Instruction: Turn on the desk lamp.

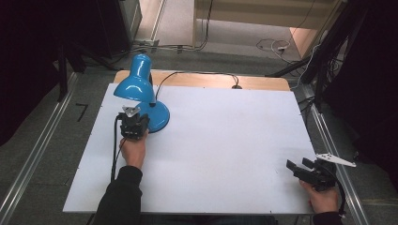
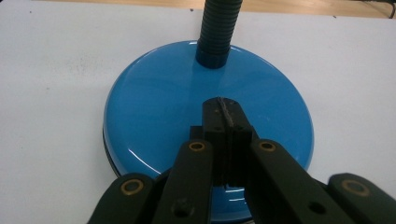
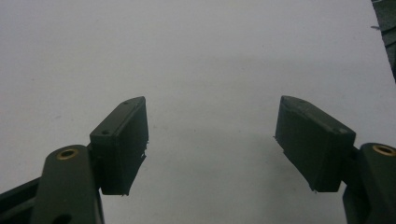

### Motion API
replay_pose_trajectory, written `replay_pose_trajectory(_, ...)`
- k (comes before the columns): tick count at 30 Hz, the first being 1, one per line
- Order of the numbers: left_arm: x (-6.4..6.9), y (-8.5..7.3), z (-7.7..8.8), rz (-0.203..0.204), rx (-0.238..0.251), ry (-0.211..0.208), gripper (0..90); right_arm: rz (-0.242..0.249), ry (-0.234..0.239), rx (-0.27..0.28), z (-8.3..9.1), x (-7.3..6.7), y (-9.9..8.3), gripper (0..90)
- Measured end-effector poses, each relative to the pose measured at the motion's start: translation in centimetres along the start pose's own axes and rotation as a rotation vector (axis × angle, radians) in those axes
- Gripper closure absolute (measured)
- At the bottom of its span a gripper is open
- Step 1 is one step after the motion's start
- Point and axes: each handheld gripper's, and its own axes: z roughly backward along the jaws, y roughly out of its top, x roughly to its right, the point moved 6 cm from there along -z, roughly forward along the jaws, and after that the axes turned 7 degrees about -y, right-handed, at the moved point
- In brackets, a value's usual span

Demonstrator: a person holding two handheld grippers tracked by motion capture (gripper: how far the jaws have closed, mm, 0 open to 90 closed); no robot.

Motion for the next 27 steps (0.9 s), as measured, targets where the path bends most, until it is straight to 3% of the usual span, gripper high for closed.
replay_pose_trajectory(12,-0.12,-0.01,0.06,0.016,-0.006,-0.018,90.0,0.001,0.001,-0.003,-0.03,-0.07,-0.01,24.1)
replay_pose_trajectory(27,-0.08,-0.08,0.22,-0.007,-0.013,-0.012,90.0,0.001,0.0,-0.002,0.0,-0.09,0.0,24.1)
